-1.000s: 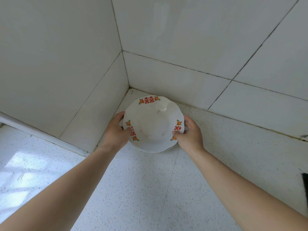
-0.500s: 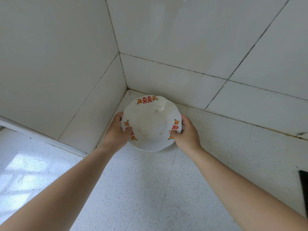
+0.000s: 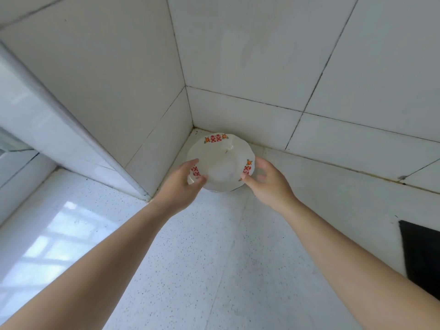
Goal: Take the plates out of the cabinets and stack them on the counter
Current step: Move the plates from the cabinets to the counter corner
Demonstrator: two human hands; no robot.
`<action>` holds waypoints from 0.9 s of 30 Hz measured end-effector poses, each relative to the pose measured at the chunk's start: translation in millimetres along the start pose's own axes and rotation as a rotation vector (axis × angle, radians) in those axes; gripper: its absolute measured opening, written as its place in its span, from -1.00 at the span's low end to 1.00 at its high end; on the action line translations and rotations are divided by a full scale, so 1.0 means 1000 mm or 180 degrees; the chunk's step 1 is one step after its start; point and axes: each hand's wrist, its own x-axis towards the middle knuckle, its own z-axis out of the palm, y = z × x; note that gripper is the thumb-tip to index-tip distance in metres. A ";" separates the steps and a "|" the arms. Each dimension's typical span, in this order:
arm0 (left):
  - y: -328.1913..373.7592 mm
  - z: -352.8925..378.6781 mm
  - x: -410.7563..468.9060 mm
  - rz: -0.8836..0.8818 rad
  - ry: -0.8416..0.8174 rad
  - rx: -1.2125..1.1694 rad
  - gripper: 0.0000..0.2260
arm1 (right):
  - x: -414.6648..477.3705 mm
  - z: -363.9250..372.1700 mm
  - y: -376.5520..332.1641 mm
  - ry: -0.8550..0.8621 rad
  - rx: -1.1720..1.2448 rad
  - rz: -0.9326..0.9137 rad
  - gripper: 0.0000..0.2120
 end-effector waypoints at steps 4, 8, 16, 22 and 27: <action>0.020 -0.003 -0.054 0.0209 0.0026 -0.0094 -0.51 | -0.055 -0.016 -0.007 0.0010 0.0104 -0.0092 -0.42; 0.043 -0.002 -0.116 0.0447 0.0180 -0.0141 -0.52 | -0.108 -0.031 -0.010 -0.0043 0.0092 -0.0319 -0.41; 0.060 0.020 -0.222 0.0176 0.0428 -0.0726 -0.55 | -0.201 -0.045 0.009 -0.0157 0.0311 -0.0575 -0.48; 0.059 0.053 -0.287 0.0039 0.0309 -0.1018 -0.60 | -0.267 -0.048 0.046 -0.0343 0.0441 -0.0330 -0.54; 0.067 0.065 -0.328 0.0157 0.0143 -0.1161 -0.60 | -0.328 -0.058 0.065 -0.0161 0.0250 -0.0226 -0.54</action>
